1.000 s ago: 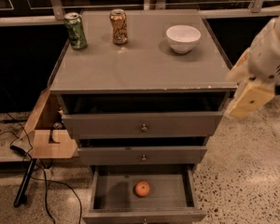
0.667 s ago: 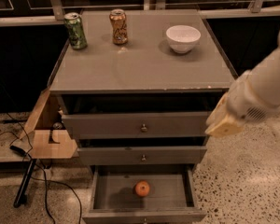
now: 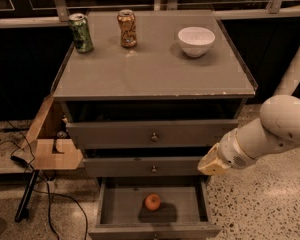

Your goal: Pick orange from bottom drawer and place on counter

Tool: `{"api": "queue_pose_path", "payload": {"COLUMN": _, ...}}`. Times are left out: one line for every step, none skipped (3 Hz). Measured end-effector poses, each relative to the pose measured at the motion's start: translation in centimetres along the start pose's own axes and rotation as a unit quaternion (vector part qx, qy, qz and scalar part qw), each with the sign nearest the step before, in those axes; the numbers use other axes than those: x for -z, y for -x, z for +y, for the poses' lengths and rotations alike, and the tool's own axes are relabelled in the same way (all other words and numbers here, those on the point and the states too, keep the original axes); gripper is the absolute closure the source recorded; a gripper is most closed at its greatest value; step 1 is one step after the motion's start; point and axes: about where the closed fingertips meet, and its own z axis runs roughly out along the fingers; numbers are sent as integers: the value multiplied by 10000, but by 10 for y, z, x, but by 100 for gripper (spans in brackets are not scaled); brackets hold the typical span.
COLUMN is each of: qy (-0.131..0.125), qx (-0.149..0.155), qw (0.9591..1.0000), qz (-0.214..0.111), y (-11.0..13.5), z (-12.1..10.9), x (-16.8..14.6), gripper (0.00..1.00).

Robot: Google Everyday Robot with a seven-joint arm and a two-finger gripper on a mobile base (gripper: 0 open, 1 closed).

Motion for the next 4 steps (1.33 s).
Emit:
{"api": "queue_pose_path", "payload": {"qy": 21, "qx": -33, "qw": 10000, "qz": -9, "y": -2, "z": 1, "x": -4, "gripper": 100}}
{"api": "queue_pose_path", "payload": {"qy": 89, "qx": -76, "qw": 9996, "qz": -238, "y": -10, "z": 2, "x": -36, "gripper": 100}}
{"api": "queue_pose_path", "payload": {"qy": 217, "qx": -44, "qw": 9958, "qz": -886, "y": -23, "z": 3, "x": -119, "gripper": 100}}
{"api": "queue_pose_path", "payload": {"qy": 224, "qx": -75, "qw": 9895, "qz": -1427, "y": -35, "z": -16, "x": -179, "gripper": 100}}
